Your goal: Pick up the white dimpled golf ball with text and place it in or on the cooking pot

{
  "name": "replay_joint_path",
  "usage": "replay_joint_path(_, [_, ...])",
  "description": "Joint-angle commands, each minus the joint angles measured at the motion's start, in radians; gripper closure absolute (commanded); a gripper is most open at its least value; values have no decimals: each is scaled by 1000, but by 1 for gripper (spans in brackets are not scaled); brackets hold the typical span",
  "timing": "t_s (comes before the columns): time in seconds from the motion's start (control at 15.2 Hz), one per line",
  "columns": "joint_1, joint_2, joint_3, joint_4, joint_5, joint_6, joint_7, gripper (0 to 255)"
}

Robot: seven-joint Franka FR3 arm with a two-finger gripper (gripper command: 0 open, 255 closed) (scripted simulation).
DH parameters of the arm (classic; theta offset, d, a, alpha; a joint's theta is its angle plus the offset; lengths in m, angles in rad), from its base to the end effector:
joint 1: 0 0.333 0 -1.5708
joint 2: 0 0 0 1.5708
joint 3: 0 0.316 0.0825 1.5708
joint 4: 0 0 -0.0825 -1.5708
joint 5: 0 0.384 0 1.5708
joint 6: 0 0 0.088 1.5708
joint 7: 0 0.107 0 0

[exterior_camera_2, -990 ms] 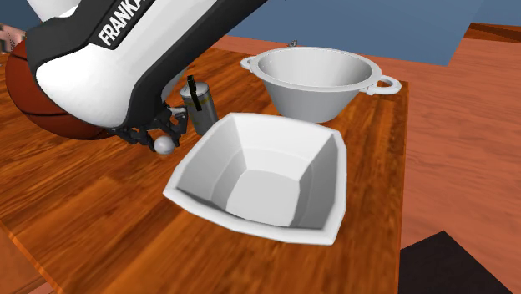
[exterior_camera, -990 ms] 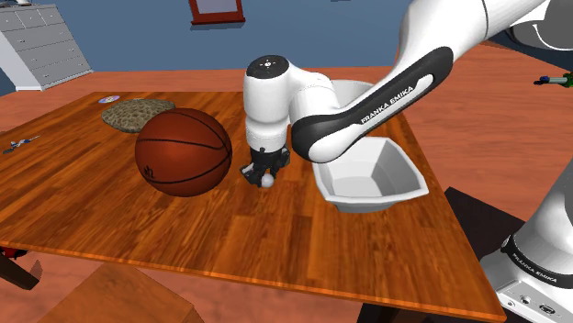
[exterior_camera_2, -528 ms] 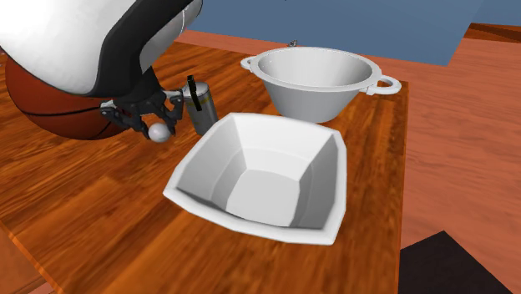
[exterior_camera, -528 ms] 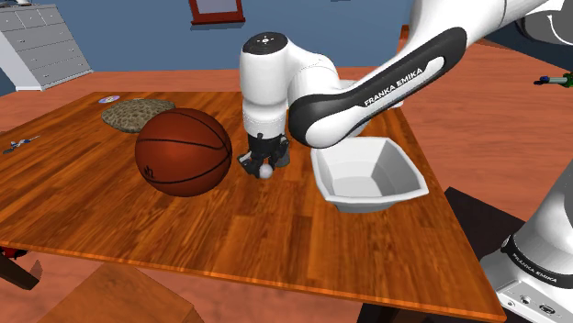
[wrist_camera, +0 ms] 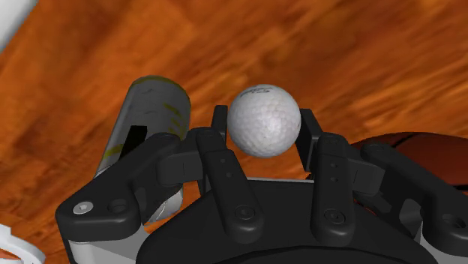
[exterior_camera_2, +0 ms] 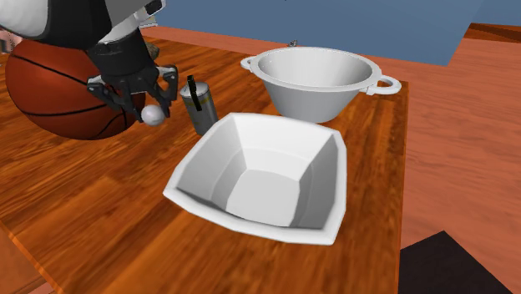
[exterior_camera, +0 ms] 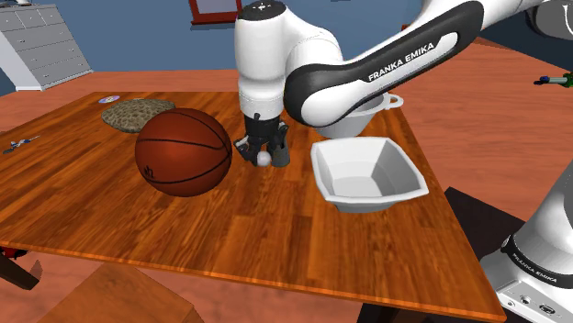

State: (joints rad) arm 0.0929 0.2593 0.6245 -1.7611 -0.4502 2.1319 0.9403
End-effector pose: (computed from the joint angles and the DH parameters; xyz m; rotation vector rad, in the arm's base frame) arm 0.5123 0.3827 0.4581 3.0614 -0.0640 0.4607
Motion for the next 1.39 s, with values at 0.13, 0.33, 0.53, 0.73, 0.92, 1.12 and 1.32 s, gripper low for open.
replay_joint_path(0.13, [0, -10, 6, 42, 18, -48, -21, 255])
replay_joint_path(0.33, [0, -18, 10, 73, 30, -83, -35, 255])
replay_joint_path(0.53, [0, -24, 13, 105, 39, -118, -48, 255])
replay_joint_path(0.73, [2, -28, 16, 141, 47, -155, -60, 255])
replay_joint_path(0.92, [6, -29, 18, 179, 53, -193, -71, 255])
replay_joint_path(1.12, [10, -28, 20, 220, 56, -232, -81, 255])
replay_joint_path(1.32, [16, -24, 22, 265, 57, -272, -90, 255])
